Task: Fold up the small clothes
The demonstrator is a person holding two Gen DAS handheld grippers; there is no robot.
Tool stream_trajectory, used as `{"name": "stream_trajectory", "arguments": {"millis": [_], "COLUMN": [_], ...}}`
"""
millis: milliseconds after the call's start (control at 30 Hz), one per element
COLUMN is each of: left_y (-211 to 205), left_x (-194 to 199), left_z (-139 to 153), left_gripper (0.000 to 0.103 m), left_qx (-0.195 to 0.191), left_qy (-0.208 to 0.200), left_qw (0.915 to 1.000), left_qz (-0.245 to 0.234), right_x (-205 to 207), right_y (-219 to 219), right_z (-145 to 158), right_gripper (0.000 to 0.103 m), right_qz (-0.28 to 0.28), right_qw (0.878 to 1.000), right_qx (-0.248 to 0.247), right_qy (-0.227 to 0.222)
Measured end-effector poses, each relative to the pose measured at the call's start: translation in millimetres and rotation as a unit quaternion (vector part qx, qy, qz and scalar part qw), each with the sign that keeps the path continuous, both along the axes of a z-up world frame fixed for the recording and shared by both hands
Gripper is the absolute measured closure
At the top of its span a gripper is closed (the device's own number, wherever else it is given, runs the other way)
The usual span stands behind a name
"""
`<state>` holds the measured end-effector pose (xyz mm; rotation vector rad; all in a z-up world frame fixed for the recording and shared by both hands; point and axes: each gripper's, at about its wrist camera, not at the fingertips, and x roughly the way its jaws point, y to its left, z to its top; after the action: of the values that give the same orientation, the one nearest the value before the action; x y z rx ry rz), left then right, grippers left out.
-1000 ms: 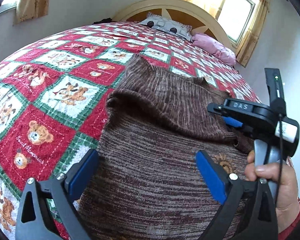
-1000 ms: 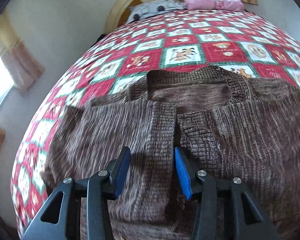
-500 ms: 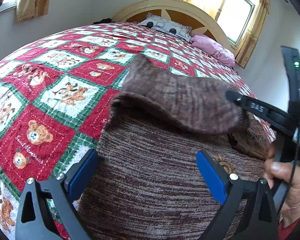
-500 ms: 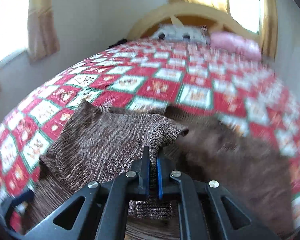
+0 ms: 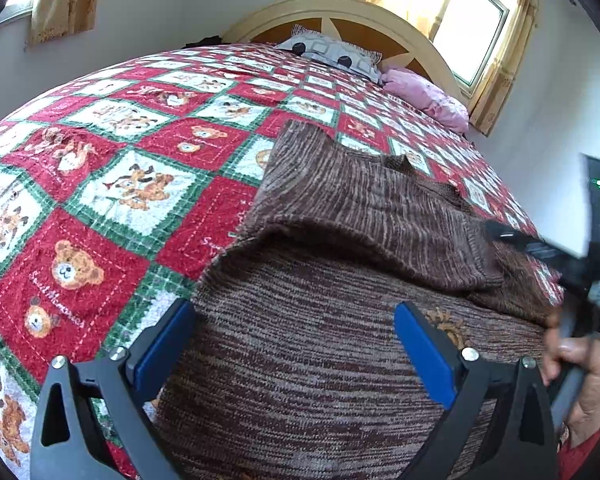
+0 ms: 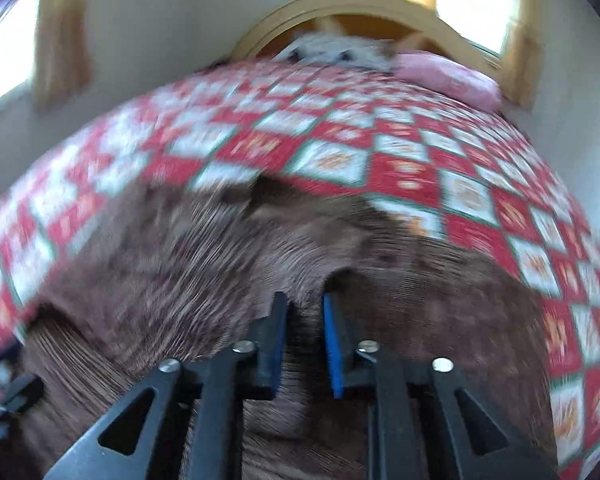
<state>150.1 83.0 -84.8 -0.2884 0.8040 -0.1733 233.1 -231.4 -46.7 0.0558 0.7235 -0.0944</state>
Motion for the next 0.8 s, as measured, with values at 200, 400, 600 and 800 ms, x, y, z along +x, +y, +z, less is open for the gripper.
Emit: {"name": "stream_trajectory", "arguments": {"millis": [200,400,600,800], "left_y": [-1,-1,-2,-2], "left_x": [1,1,1,1], "left_z": [0,0,0,0], "left_gripper": [0.0,0.0,0.0,0.0], "left_qx": [0.007,0.011,0.01,0.011], "left_qy": [0.002,0.004,0.003,0.004], "left_qw": [1.0,0.9999,0.9999,0.9999], "left_qz": [-0.001,-0.001,-0.001,-0.001], "right_x": [-37,-22,31,71], "right_y": [-29,8,-35,-41], "right_z": [-1,-4,-24,-41], "right_gripper": [0.079,0.079,0.05,0.083], "right_qz": [-0.048,0.006,-0.034,0.018], "right_qw": [0.995,0.996,0.973,0.947], "right_qx": [0.088,0.093,0.221,0.312], "right_qy": [-0.001,0.005,0.056,0.077]}}
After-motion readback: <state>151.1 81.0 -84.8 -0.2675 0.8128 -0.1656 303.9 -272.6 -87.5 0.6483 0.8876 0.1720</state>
